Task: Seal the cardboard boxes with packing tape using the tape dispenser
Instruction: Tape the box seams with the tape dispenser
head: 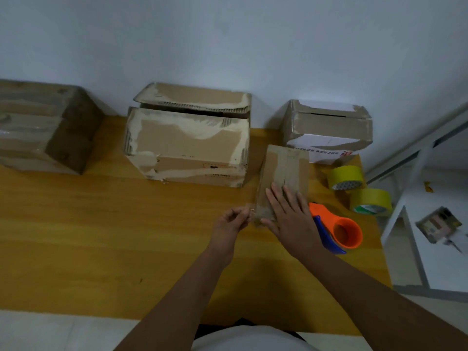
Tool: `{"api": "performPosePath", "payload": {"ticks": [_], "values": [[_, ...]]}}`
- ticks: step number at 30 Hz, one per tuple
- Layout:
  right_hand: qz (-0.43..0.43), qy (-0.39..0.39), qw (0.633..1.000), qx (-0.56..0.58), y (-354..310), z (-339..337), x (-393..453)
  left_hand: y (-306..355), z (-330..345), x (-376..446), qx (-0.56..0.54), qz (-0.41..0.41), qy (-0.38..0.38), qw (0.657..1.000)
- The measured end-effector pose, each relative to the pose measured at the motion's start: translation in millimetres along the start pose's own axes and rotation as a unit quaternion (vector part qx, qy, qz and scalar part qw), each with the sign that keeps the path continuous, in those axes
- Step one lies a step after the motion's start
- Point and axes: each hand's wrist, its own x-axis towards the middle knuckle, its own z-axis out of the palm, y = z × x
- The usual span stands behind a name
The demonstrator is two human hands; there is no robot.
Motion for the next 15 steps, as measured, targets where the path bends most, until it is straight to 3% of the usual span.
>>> {"api": "performPosePath", "payload": {"ticks": [15], "values": [[0.005,0.002,1.0,-0.001,-4,-1,1,-14,31,3,0.047,0.034,0.061,0.996]]}}
